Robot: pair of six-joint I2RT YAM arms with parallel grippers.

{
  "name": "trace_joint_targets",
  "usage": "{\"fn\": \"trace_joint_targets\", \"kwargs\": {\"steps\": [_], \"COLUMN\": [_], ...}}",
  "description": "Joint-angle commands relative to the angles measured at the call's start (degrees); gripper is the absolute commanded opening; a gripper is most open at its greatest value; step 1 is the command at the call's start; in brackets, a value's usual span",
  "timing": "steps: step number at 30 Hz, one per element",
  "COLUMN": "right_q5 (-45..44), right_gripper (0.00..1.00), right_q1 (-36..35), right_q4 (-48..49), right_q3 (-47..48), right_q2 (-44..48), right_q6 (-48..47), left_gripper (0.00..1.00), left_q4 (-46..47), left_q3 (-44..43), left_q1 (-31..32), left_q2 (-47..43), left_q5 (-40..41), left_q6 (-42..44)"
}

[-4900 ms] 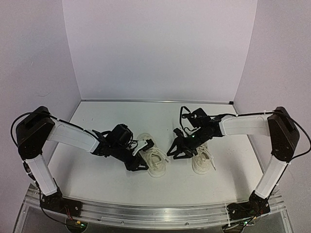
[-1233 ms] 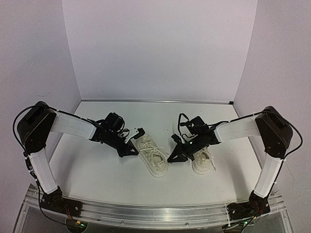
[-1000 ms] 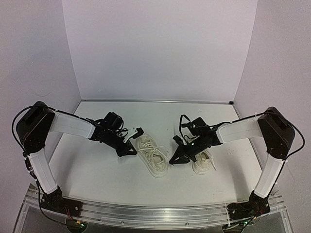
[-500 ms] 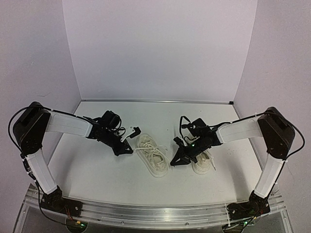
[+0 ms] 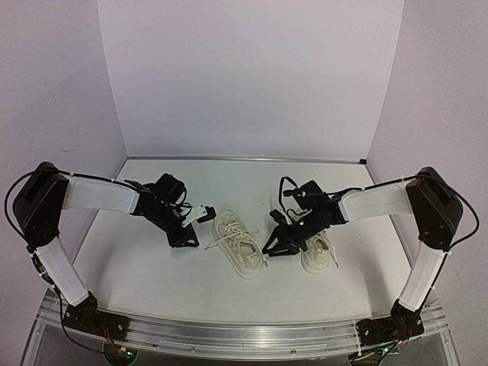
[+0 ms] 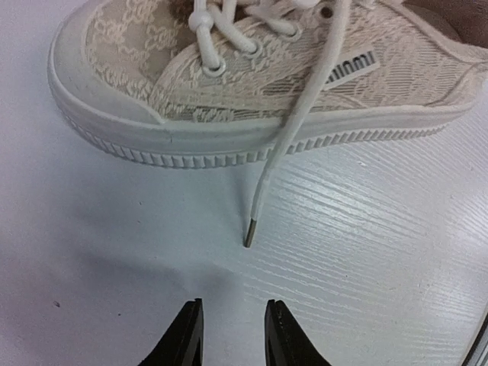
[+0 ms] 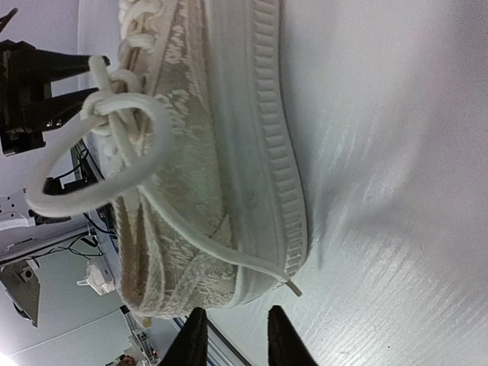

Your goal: Tie the shoes

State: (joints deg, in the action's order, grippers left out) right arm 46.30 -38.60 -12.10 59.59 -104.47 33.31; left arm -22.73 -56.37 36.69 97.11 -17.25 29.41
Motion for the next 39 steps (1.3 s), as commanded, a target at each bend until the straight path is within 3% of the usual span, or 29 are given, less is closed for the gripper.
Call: {"fn": "trace_joint_targets", "kwargs": {"steps": [1,4,15,24,39], "right_q5": [2.75,4.06,5.59,7.15,9.62], "right_gripper": [0.32,0.40,0.40,0.42,0.32], "right_q1": [1.59,3.40,4.67,4.58,4.17], "right_q4": [-0.21,-0.07,6.20,9.75,10.47], "right_q3": [4.28,5.97,9.07,8.69,10.77], "right_q2": [2.95,4.69,-1.61,-5.25,-8.98], "right_q6": [-0.90,-0.03,11.64,15.16,14.84], "left_gripper": [0.37,0.42,0.41,0.43,0.41], "left_q4": [0.21,0.96,11.68,16.22,16.77], "left_q3": [-1.12,-3.64,-10.78,-9.57,-13.01], "left_q1": [-0.25,-0.22,-0.04,-0.04,0.44], "left_q2": [-6.95,-7.76,1.76,3.77,10.73], "left_q5": [-4.29,-6.97,-15.02,-16.79,-22.15], "left_q6": [1.98,0.26,-19.81,-27.56,-38.15]}}
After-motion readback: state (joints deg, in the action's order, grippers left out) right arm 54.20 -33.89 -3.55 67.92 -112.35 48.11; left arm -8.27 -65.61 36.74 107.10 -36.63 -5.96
